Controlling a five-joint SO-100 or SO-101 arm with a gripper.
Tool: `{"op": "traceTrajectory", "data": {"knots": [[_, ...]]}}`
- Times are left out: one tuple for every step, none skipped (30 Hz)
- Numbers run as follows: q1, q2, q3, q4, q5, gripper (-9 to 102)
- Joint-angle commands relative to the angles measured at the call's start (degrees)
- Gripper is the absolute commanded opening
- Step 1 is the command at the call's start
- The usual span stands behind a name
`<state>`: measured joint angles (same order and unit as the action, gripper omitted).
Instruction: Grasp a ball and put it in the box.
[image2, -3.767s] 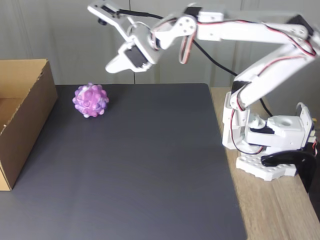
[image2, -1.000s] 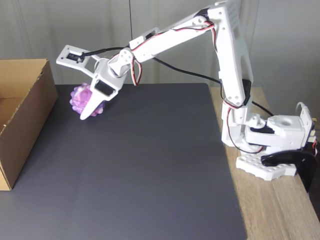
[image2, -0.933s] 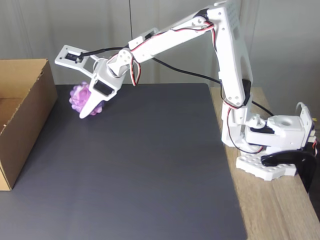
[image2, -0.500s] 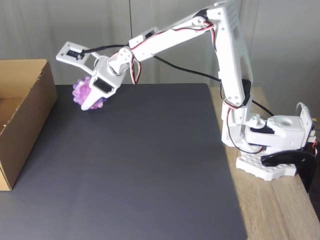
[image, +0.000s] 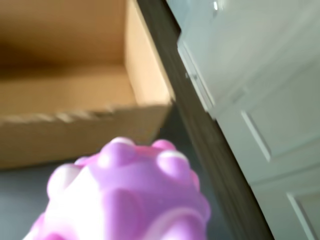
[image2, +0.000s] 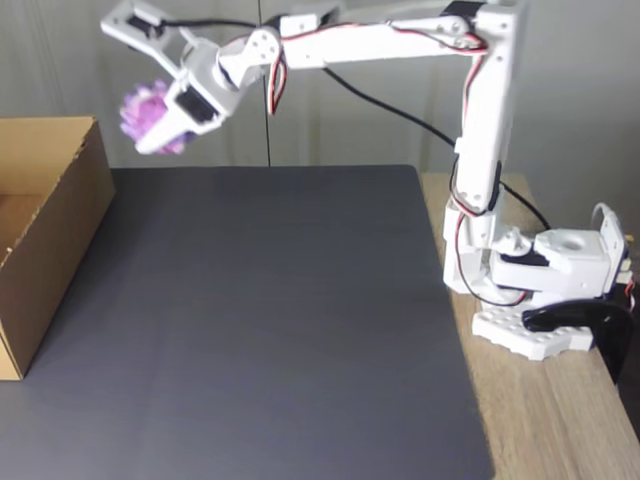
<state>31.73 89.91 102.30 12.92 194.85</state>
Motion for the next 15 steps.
{"op": "traceTrajectory", "data": {"knots": [[-2.6, 4.7, -4.8, -0.3, -0.4, 22], [-3.7, 4.8, -6.4, 0.2, -0.4, 22], [-4.6, 4.9, -7.7, 0.3, -0.4, 22], [-5.4, 4.9, -9.3, 0.4, -0.3, 22], [-6.3, 4.8, -10.9, 0.6, -0.1, 22], [-7.3, 4.5, -12.7, 1.1, -0.1, 22], [-8.1, 4.0, -14.7, 1.6, -0.3, 22], [-9.0, 3.3, -16.4, 1.8, -0.4, 22], [-9.9, 2.5, -18.2, 1.8, -0.4, 22], [-10.8, 1.6, -20.0, 1.8, -0.2, 21], [-11.7, 0.5, -22.0, 1.8, -0.2, 21], [-12.6, -0.7, -24.0, 1.8, -0.2, 21], [-13.4, -2.2, -26.3, 1.9, -0.2, 20], [-14.0, -3.9, -28.7, 2.0, -0.2, 20], [-14.6, -5.5, -30.9, 2.1, -0.2, 20]]}}
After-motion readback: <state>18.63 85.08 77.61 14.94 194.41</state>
